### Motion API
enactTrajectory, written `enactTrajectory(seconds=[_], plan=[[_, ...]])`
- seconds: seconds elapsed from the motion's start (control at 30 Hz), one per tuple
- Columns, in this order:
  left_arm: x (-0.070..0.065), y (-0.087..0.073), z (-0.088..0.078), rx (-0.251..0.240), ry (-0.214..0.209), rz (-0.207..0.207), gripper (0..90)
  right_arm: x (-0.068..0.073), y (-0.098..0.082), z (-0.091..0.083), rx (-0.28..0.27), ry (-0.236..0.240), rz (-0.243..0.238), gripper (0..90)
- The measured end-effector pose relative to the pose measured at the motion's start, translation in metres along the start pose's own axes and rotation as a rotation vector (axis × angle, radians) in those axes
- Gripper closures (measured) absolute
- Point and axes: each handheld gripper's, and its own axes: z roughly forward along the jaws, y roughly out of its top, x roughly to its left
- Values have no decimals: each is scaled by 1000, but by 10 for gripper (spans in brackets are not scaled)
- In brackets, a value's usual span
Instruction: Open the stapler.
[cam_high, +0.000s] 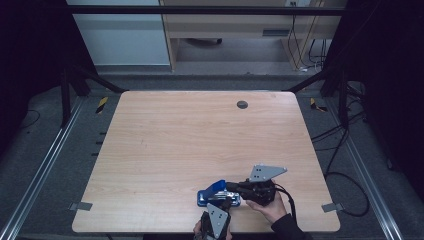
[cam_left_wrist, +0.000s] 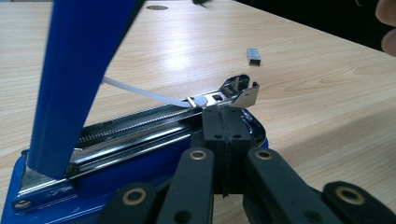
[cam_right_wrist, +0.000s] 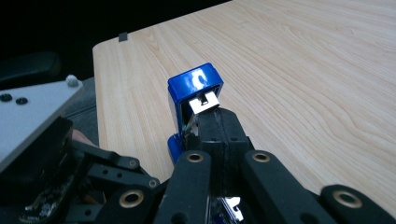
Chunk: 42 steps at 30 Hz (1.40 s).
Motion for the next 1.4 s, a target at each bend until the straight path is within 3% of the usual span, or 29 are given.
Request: enactTrajectory(seconds=[0.6,1.3,1.37,1.4], plan=[[-1,-1,0,-9,10,10,900,3,13,14,-8,30,16,900],[-1,-2,0,-14,11,10,900,8,29,35,0,76,-7,899],[2,-1,0,-15,11,52,900,8,30,37,-1,86,-7,898],[-1,-2,0,-16,10,11,900,8,30,38,-2,88,-6,898]])
